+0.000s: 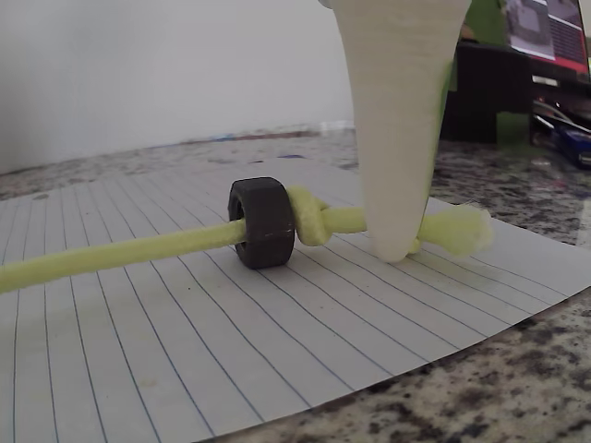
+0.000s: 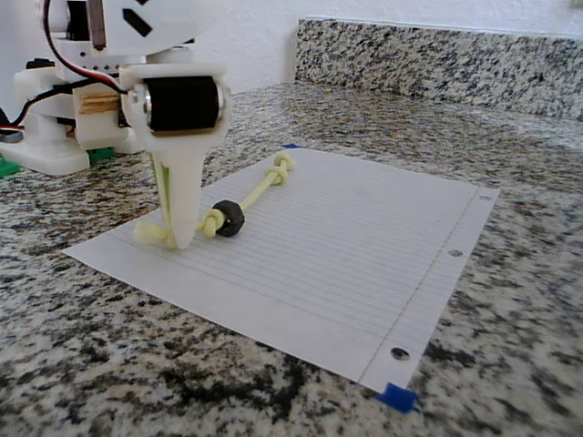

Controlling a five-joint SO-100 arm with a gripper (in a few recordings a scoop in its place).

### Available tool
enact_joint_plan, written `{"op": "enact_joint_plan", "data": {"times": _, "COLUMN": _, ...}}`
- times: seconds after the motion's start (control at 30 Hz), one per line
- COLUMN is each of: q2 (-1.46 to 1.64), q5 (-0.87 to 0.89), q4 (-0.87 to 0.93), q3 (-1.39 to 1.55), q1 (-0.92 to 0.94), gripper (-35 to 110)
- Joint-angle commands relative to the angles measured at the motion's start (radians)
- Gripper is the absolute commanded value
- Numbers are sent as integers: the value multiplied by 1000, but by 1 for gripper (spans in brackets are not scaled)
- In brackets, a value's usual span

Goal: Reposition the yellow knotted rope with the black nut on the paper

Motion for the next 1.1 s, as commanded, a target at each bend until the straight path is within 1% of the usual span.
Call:
{"op": "enact_joint_plan", "data": {"times": 0.0, "q2": 72, "q5": -2, "q4": -12, "q3": -31, "q1": 37, "gripper": 0}}
{"op": "enact_joint_plan", "data": {"times": 0.17, "q2": 262, "q5": 9, "q4": -118, "q3": -31, "q1": 146, "gripper": 0}}
{"op": "enact_joint_plan", "data": {"times": 0.27, "q2": 414, "q5": 57, "q4": -156, "q3": -31, "q1": 173, "gripper": 0}}
{"op": "enact_joint_plan", "data": {"times": 0.4, "q2": 640, "q5": 89, "q4": -163, "q3": -23, "q1": 153, "gripper": 0}}
{"op": "enact_joint_plan", "data": {"times": 0.6, "q2": 991, "q5": 89, "q4": -117, "q3": -15, "q1": 84, "gripper": 0}}
{"op": "enact_joint_plan", "data": {"times": 0.67, "q2": 1080, "q5": 89, "q4": -133, "q3": 29, "q1": 87, "gripper": 0}}
{"op": "enact_joint_plan", "data": {"times": 0.83, "q2": 1158, "q5": 100, "q4": -132, "q3": 150, "q1": 153, "gripper": 0}}
{"op": "enact_joint_plan", "data": {"times": 1.07, "q2": 1106, "q5": 100, "q4": -224, "q3": 224, "q1": 259, "gripper": 0}}
